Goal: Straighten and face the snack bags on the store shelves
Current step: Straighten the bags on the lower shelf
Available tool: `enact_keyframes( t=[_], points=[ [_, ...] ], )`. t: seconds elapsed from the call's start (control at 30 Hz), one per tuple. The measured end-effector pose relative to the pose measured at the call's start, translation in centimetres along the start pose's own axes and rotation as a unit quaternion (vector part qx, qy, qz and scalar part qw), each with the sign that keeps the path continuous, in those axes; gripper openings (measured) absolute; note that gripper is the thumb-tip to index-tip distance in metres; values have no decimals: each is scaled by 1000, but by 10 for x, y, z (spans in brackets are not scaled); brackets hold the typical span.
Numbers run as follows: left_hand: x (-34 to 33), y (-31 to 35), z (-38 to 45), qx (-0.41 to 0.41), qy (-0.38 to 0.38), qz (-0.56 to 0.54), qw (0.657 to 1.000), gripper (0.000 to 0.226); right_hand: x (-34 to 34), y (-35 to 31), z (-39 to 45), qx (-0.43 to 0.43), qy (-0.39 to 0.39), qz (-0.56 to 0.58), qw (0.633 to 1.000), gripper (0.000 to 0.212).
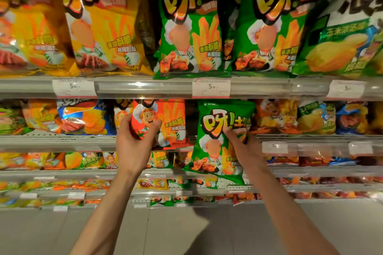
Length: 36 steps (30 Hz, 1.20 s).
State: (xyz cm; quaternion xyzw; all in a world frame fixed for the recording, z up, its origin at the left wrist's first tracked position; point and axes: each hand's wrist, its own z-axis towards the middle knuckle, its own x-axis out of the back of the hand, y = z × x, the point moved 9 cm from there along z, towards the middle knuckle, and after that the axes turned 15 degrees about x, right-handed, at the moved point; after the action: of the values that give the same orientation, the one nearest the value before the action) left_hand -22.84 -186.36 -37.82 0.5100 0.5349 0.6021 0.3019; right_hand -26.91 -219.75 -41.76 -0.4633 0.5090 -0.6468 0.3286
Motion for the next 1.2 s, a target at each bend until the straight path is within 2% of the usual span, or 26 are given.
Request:
enact_keyframes(
  t=[0.13, 0.23, 0.27, 0.43, 0.47, 0.53, 0.6, 0.73, 0.9, 0.97, 1.07, 1.2],
  points=[
    [36, -5, -6, 5, 18, -18, 1000, 69, -24, -9, 16, 11, -9, -11, 1000, 51],
    [49, -11, -6, 10, 14, -21, 1000, 67, -47, -26, 25, 22, -13, 8, 1000, 104],
    [50, -11, -6, 11, 15, -17, 1000, 67, -56, -30, 30, 30, -9, 28, 999, 110],
    [41, -13, -4, 12, 22, 3, 1000, 59, -87, -42, 47, 10, -6, 44, 999, 104],
    [38, -12, -5, 13, 24, 5, 1000, 56, -89, -43, 46, 6, -15, 55, 998, 93],
    [36, -10, -4, 9, 25, 4, 1000, 50, -89, -46, 39, 23, -42, 75, 996, 43],
    [35, -10, -3, 7, 23, 1, 1000, 52, -85, -41, 31, 68, -65, 75, 993, 22],
    [35, -12, -3, 12, 20, 0, 1000, 71, -81, -19, 19, 85, -88, 70, 990, 46],
    [46, -9, -2, 10, 35, -4, 999, 75, -81, -23, 39, 99, -43, 47, 993, 30],
    [51, -8, -1, 12, 34, -4, 999, 71, -89, -27, 52, 103, -47, 34, 993, 34],
    [54, -5, -2, 16, 37, -7, 999, 65, -102, -27, 66, 103, -67, 14, 992, 54],
    [51, -4, -2, 17, 23, -10, 1000, 67, -109, -25, 67, 121, -89, 3, 989, 43]
  ],
)
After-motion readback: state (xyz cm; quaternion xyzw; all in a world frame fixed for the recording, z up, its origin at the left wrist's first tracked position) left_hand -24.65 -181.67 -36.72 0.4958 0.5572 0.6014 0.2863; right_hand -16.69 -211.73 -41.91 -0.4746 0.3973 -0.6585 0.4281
